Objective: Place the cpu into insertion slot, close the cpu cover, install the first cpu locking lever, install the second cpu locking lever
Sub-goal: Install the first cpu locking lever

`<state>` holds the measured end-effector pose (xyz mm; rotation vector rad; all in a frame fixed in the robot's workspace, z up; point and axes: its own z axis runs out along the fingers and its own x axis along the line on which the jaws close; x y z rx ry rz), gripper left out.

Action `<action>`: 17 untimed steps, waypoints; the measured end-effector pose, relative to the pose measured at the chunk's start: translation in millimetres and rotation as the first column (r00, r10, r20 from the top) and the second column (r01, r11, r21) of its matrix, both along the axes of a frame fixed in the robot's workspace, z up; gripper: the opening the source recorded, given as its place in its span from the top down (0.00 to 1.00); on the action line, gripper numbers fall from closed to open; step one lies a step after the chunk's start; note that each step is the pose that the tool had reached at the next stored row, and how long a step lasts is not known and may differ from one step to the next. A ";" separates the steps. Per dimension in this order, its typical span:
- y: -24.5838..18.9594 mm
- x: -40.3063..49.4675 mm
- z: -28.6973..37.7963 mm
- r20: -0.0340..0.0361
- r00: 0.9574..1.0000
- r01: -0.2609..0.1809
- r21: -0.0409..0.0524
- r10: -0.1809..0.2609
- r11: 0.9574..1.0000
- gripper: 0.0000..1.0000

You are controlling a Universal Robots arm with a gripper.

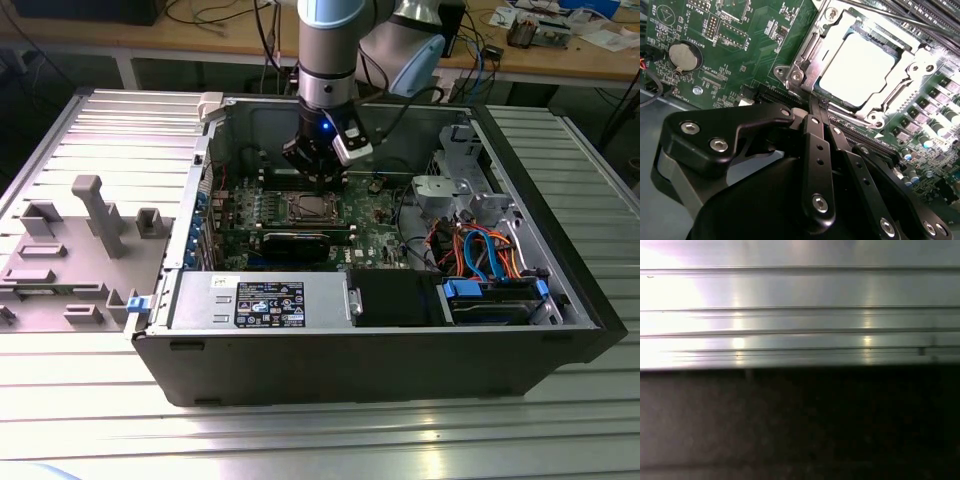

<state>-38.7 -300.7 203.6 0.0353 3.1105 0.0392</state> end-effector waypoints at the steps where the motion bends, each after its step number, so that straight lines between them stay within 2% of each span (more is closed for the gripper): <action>1: -0.1 0.0 -0.4 0.000 1.000 0.000 0.000 0.000 1.000 0.89; 6: -0.2 0.1 -1.9 0.000 1.000 0.000 0.000 0.000 1.000 0.89; 11: -0.1 0.1 -2.0 0.000 1.000 0.000 0.007 0.000 1.000 0.89; 17: -0.1 0.2 -0.2 0.000 1.000 -0.001 0.008 0.001 1.000 0.89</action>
